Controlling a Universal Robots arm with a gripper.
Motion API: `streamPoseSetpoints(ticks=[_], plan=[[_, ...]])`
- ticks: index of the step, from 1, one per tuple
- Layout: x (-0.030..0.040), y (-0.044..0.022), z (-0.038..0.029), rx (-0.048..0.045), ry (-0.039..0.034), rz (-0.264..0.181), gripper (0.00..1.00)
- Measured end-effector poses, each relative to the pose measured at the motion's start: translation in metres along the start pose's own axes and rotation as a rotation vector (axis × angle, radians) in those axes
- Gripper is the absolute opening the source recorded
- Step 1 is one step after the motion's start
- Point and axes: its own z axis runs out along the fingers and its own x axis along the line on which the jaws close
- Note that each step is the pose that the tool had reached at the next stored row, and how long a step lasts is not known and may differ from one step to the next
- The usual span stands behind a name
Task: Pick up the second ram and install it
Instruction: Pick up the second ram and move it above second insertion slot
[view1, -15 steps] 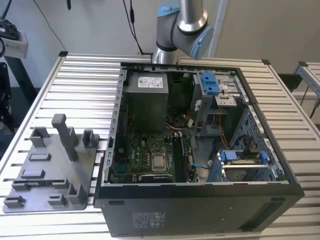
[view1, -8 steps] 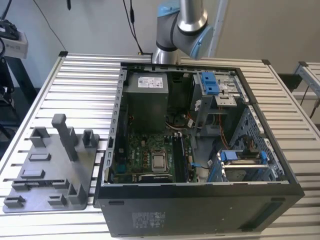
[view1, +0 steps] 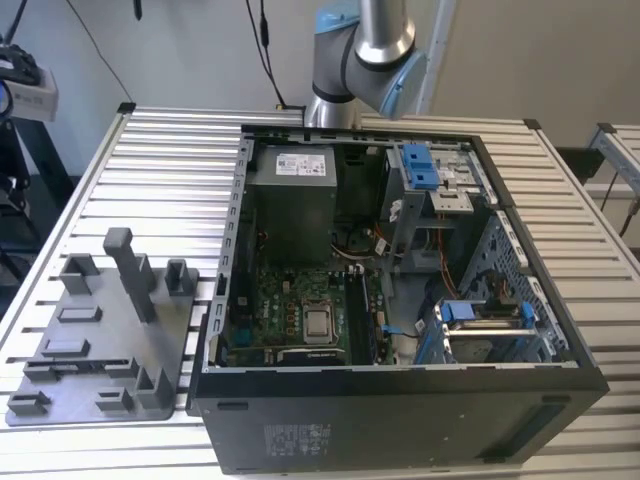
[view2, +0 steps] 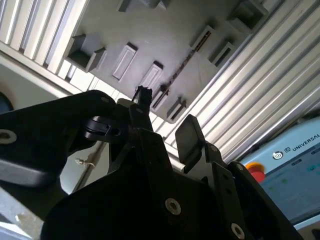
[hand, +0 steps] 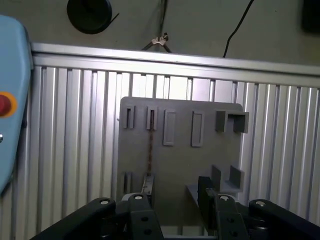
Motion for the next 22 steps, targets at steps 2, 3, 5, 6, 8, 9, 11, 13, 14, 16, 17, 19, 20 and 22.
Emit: streamPoseSetpoints(ticks=[2, 3, 5, 6, 8, 9, 11, 13, 14, 16, 17, 19, 20, 22], plan=[[0.0002, -0.0001, 0.0026, 0.0000, 0.0015, 0.000, 0.48], [0.0003, -0.0001, 0.0040, 0.0000, 0.0021, 0.000, 0.48], [0.0005, -0.0001, 0.0075, -0.0002, 0.0056, 0.000, 0.48], [0.0007, -0.0002, 0.0092, -0.0003, 0.0078, 0.000, 0.48], [0.0009, -0.0003, 0.0125, -0.0005, 0.0118, 0.000, 0.48], [0.0009, -0.0003, 0.0140, -0.0007, 0.0147, 0.000, 0.48], [0.0007, -0.0003, 0.0166, -0.0004, 0.0207, 0.000, 0.48], [0.0004, -0.0004, 0.0194, 0.0002, 0.0291, 0.000, 0.48], [0.0002, -0.0004, 0.0207, 0.0006, 0.0335, 0.000, 0.48], [0.0000, -0.0006, 0.0232, 0.0016, 0.0410, 0.000, 0.48], [-0.0001, -0.0006, 0.0243, 0.0019, 0.0452, 0.000, 0.48], [-0.0003, -0.0006, 0.0267, 0.0027, 0.0548, 0.000, 0.48], [-0.0005, -0.0007, 0.0279, 0.0035, 0.0588, 0.000, 0.48], [-0.0007, -0.0007, 0.0300, 0.0089, 0.0635, -0.001, 0.48]])
